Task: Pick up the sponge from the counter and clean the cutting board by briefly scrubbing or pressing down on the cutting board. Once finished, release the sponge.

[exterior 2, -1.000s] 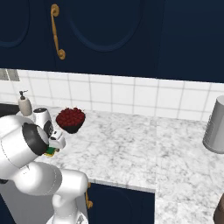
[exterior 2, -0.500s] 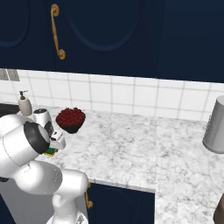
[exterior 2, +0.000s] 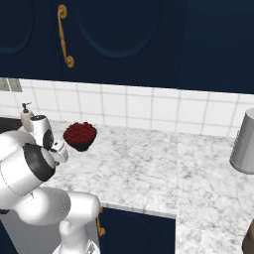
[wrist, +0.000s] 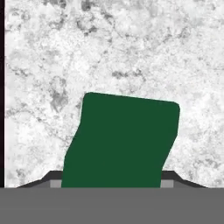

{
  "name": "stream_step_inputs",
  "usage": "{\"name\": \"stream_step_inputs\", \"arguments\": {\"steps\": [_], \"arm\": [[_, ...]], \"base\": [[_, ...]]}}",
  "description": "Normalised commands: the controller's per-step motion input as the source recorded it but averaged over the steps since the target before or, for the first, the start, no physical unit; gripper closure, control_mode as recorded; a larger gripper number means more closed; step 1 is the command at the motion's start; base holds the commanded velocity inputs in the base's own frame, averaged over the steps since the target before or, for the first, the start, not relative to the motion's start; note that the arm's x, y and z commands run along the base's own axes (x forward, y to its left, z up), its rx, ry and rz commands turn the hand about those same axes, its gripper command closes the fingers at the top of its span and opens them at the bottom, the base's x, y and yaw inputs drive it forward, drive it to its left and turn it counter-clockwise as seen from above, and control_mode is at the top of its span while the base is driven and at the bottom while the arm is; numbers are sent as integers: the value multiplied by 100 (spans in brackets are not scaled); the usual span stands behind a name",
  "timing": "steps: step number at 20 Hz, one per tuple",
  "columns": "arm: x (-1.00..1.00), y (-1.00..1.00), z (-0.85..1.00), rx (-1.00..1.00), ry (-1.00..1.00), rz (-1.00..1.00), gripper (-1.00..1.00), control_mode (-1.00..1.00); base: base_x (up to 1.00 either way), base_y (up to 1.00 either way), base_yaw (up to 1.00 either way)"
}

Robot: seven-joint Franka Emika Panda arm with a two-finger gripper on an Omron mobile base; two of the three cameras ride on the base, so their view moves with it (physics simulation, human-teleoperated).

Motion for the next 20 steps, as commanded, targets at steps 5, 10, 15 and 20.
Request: {"name": "stream_step_inputs", "arguments": {"steps": [5, 10, 15, 20], "arm": [[30, 75, 39, 0, -3, 0, 100, -100], [35, 86, 6, 0, -4, 0, 100, -100], [47, 93, 4, 0, 0, -1, 100, -100], [52, 97, 0, -5, 0, -6, 100, -100]], "base": [[0, 0, 0], [0, 0, 0], [0, 0, 0], [0, 0, 0]]}}
